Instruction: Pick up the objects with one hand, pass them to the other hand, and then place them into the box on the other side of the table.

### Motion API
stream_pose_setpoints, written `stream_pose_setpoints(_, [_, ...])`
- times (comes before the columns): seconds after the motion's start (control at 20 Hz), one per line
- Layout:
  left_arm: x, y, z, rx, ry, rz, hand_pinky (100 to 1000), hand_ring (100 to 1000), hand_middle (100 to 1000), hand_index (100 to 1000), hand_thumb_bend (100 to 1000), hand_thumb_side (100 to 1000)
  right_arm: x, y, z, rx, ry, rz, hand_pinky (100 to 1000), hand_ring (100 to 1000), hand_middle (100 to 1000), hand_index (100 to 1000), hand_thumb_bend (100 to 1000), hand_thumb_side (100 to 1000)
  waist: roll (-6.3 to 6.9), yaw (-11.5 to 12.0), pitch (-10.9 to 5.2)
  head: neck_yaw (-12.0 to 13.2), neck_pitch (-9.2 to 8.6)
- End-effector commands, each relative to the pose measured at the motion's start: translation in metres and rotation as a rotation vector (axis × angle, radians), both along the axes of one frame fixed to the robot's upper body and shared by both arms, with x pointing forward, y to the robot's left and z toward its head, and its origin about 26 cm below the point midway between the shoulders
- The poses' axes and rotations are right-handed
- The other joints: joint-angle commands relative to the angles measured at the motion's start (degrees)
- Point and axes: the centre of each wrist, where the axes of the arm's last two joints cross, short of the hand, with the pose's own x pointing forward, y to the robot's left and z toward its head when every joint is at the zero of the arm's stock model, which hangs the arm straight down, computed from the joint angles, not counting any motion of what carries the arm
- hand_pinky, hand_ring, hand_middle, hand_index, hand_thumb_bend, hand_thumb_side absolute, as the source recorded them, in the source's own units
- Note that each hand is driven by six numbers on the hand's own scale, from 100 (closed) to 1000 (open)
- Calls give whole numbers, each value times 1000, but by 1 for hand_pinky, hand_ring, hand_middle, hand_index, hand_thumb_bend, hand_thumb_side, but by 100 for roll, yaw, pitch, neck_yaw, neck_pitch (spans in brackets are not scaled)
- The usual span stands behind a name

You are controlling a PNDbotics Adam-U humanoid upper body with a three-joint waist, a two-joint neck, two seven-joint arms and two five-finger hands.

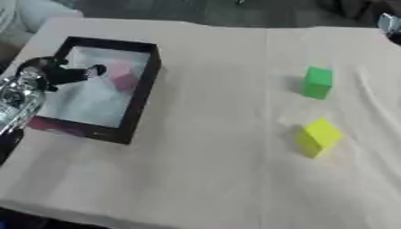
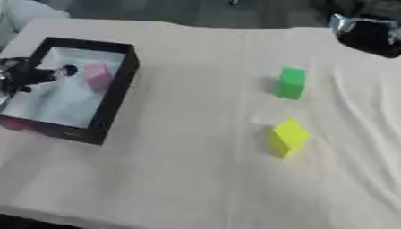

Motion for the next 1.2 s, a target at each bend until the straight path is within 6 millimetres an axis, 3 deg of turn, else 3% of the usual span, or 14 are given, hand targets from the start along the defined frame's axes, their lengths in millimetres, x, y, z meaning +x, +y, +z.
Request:
stream_pose_setpoints(0.05, [-5,3,24,44,-92,17,884,860,787,905,454,445,-6,-5,11,-4,-46,-8,792,742,747,824,487,275,-58,7,-217,-40,-70])
stream_pose_setpoints(0.1, [-7,0,27,50,-128,15,877,857,789,911,333,579,-6,-6,11,-3,-43,-10,796,747,754,827,465,288,-63,11,-215,-63,-64])
stream_pose_setpoints(0.15, [-9,-3,32,50,-172,7,875,856,792,917,308,689,-5,-6,11,-2,-39,-13,797,747,758,826,457,292,-68,17,-214,-99,-51])
stream_pose_setpoints(0.2, [-12,-8,38,47,-223,-4,866,851,790,923,219,903,-4,-7,11,0,-36,-16,799,751,777,825,460,285,-75,25,-214,-142,-43])
stream_pose_setpoints(0.25, [-15,-12,44,38,-272,-15,861,848,788,925,228,933,-4,-7,11,3,-34,-18,800,754,788,826,441,296,-84,33,-212,-181,-41])
stream_pose_setpoints(0.3, [-19,-16,48,24,-315,-28,858,847,787,926,237,942,-4,-7,11,6,-34,-19,802,757,795,826,411,313,-91,39,-211,-213,-42])
stream_pose_setpoints(0.45, [-30,-28,60,-31,-440,-71,848,841,792,930,221,907,-3,-9,13,30,-35,-20,818,779,831,845,136,436,-114,54,-214,-321,-48])
stream_pose_setpoints(0.5, [-34,-32,62,-46,-478,-81,840,837,794,928,200,883,-2,-9,13,39,-32,-19,826,790,844,854,100,449,-120,57,-214,-349,-52])
stream_pose_setpoints(0.8, [-48,-47,67,-118,-657,-108,801,811,778,902,206,792,3,-11,15,81,39,18,844,810,857,866,100,387,-147,74,-211,-450,-83])
stream_pose_setpoints(0.85, [-49,-50,65,-130,-675,-110,795,811,786,900,212,772,5,-12,15,95,55,21,843,807,841,853,208,322,-151,73,-210,-459,-83])
stream_pose_setpoints(0.9, [-50,-53,62,-147,-691,-112,791,810,788,898,213,763,7,-13,16,113,72,21,843,807,830,844,230,310,-156,72,-210,-473,-86])
stream_pose_setpoints(1.0, [-52,-59,58,-185,-724,-118,775,813,802,891,234,707,12,-16,17,159,105,12,845,801,803,813,229,311,-171,69,-208,-521,-95])
stream_pose_setpoints(1.2, [-56,-66,54,-237,-799,-135,770,831,834,896,240,700,21,-24,20,214,185,7,859,829,823,814,221,344,-205,77,-201,-664,-100])
